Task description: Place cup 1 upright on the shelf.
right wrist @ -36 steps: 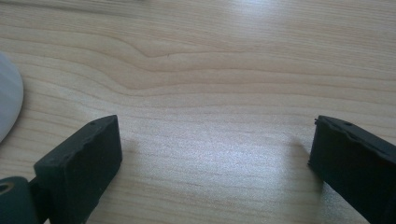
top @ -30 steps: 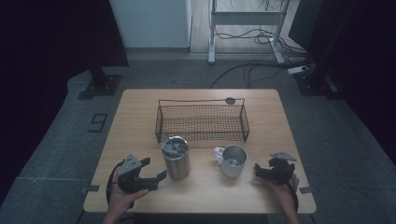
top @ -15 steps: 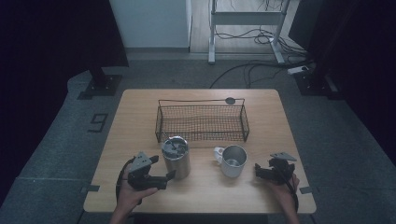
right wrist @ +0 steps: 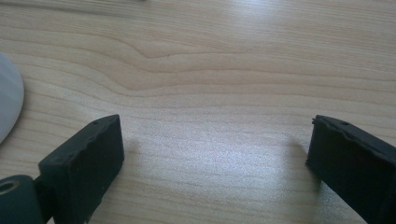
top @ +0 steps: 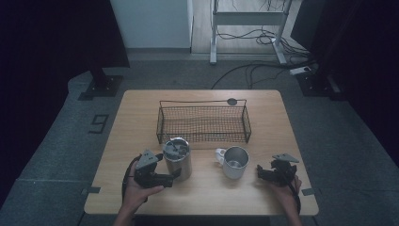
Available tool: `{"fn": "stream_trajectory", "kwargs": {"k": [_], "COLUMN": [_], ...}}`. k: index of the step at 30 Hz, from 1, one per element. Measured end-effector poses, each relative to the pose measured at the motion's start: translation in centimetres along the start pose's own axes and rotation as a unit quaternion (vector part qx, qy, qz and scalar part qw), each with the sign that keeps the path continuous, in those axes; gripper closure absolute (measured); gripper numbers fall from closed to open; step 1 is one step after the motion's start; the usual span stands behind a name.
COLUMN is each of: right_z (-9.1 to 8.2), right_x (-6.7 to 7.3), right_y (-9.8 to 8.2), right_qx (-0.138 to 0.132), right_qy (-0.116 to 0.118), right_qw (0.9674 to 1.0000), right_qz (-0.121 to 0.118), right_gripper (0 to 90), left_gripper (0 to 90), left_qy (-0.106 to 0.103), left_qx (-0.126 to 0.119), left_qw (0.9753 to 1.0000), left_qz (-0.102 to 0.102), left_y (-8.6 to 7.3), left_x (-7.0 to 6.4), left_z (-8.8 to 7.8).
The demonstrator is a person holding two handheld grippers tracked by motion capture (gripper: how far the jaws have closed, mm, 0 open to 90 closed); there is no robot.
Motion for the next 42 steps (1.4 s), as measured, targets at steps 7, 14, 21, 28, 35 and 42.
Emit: {"fn": "stream_trajectory", "kwargs": {"k": [7, 14, 21, 28, 35, 42], "right_z": [0.0, 0.0, 0.0, 0.0, 0.0, 0.0], "right_x": [0.0, 0.0, 0.0, 0.0, 0.0, 0.0], "right_y": [0.0, 0.0, 0.0, 0.0, 0.0, 0.0], "right_qx": [0.0, 0.0, 0.0, 0.0, 0.0, 0.0], "right_qy": [0.0, 0.0, 0.0, -0.001, -0.001, -0.001], "right_qw": [1.0, 1.0, 1.0, 1.0, 1.0, 1.0], "right_qz": [0.0, 0.0, 0.0, 0.002, 0.002, 0.003], "right_gripper": [3.6, 3.6, 3.6, 4.2, 4.2, 4.4], "left_gripper": [5.6, 3.1, 1.8, 0.0, 0.0, 1.1], "left_qy": [0.008, 0.009, 0.016, 0.016, 0.022, 0.049], "left_qx": [0.003, 0.008, 0.006, 0.003, 0.001, -0.008], "left_qw": [0.9999, 0.9999, 0.9998, 0.9999, 0.9997, 0.9984], "left_qz": [-0.006, -0.009, -0.008, -0.002, 0.006, 0.028], "left_y": [0.3, 0.6, 1.1, 1.7, 1.9, 2.1], "left_x": [0.7, 0.8, 1.0, 1.4, 1.4, 1.5], "left_z": [0.6, 1.5, 2.4, 3.6, 4.2, 5.3]}}
Point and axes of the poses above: each handheld gripper's, and its own axes: z roughly forward along the jaws, y roughly out of its top, x roughly to its left, the point moved 10 cm from there along z, roughly forward along the jaws, and after that the axes turned 9 degrees about -y, right-handed, at the moved point
